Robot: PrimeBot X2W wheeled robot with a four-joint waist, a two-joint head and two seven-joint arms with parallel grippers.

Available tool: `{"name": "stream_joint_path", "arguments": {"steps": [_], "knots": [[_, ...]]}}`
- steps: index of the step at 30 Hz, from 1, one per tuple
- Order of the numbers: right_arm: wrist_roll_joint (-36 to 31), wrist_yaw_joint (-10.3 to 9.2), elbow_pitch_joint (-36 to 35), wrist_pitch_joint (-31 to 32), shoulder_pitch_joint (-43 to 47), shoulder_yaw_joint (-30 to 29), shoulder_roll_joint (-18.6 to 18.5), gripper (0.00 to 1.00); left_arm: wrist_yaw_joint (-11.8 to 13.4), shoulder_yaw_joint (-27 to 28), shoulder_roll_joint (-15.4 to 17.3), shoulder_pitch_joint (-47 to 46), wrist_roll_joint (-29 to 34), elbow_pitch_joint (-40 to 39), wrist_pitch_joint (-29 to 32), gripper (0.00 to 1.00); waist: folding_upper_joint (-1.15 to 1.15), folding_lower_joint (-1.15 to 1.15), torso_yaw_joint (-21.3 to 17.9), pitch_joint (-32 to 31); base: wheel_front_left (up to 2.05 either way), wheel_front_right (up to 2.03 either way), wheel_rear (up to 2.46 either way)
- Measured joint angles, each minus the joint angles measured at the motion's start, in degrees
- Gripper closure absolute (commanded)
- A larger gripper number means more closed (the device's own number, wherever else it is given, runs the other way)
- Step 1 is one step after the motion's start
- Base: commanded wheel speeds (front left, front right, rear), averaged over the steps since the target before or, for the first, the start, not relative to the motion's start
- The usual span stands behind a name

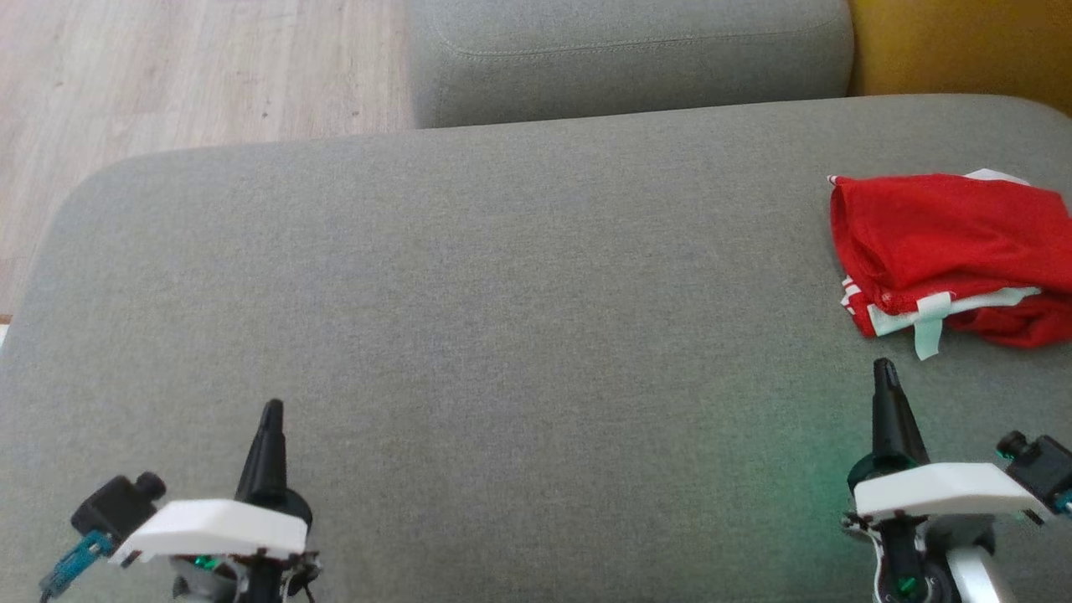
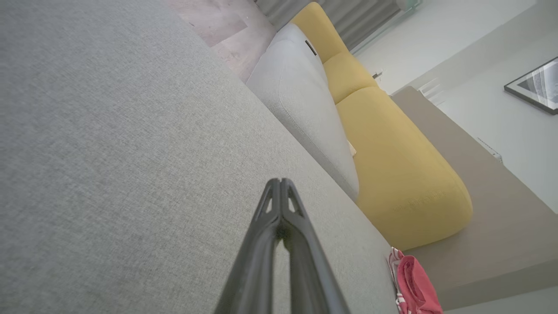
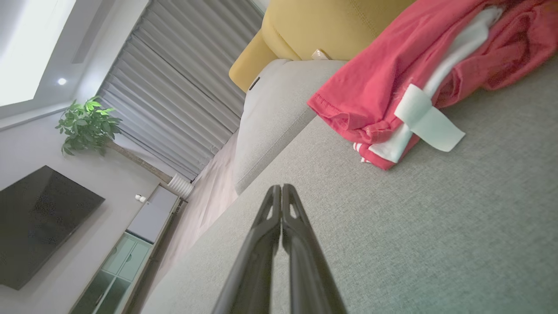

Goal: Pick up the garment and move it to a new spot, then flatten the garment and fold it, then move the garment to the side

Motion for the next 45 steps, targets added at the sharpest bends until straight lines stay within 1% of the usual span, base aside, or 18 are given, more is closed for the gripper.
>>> {"name": "stream_joint_path", "arguments": {"steps": [45], "knots": [[29.95,0.00,-0.66,7.50,-0.34,-4.72,-0.08,1.00,-1.56,4.82,0.04,-3.08,-26.52,1.41,7.58,1.00,0.00,0.00,0.39,-0.17,0.00,0.00,0.00]]}}
